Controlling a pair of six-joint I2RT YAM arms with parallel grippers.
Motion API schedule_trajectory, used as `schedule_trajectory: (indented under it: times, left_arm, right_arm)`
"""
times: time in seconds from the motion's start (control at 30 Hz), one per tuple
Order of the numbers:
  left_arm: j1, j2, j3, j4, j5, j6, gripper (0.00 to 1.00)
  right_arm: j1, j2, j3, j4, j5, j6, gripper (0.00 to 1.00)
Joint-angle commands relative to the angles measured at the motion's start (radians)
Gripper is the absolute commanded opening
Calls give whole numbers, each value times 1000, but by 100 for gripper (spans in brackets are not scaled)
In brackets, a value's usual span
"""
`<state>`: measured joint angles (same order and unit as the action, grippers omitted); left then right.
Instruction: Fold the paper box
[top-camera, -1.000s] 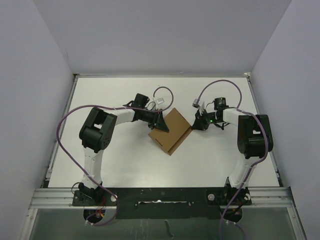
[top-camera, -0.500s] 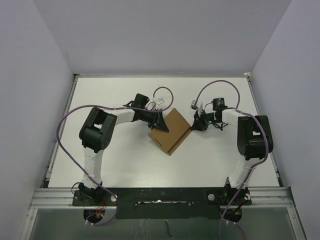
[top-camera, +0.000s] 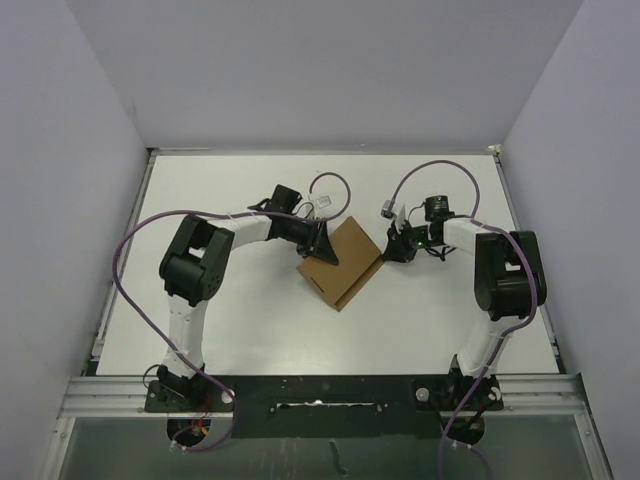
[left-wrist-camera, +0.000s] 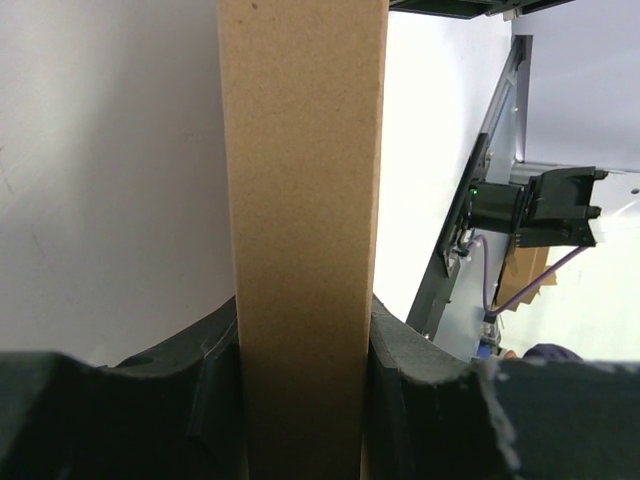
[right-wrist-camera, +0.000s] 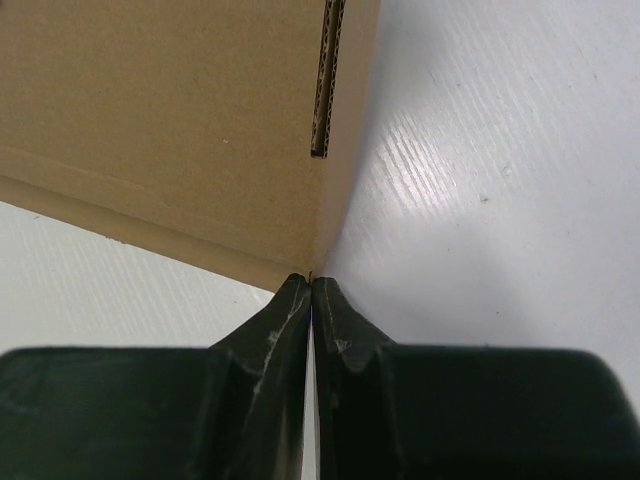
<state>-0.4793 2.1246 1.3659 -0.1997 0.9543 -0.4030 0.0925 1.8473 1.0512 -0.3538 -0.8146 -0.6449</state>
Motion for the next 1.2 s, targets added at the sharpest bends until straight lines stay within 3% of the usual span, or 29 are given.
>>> schedule_trajectory:
  times: [0.0,0.17,0.5,1.17]
  left_arm:
    - [-19,21,72,-88,-125,122,7]
    - [-33,15,104,-146,-174,144,7]
    - [-41,-8,133,-205,-255,174,7]
    - [-242,-5,345,-563,-761,318,7]
  right_arm:
    - [1,-33,21,-34,-23,4,5]
    - [-4,-39,29,-61,-28,-14,14]
    - [-117,-75,68,-214,-100,-123,52]
    - [-314,-190,103,-245,-236,-41,54]
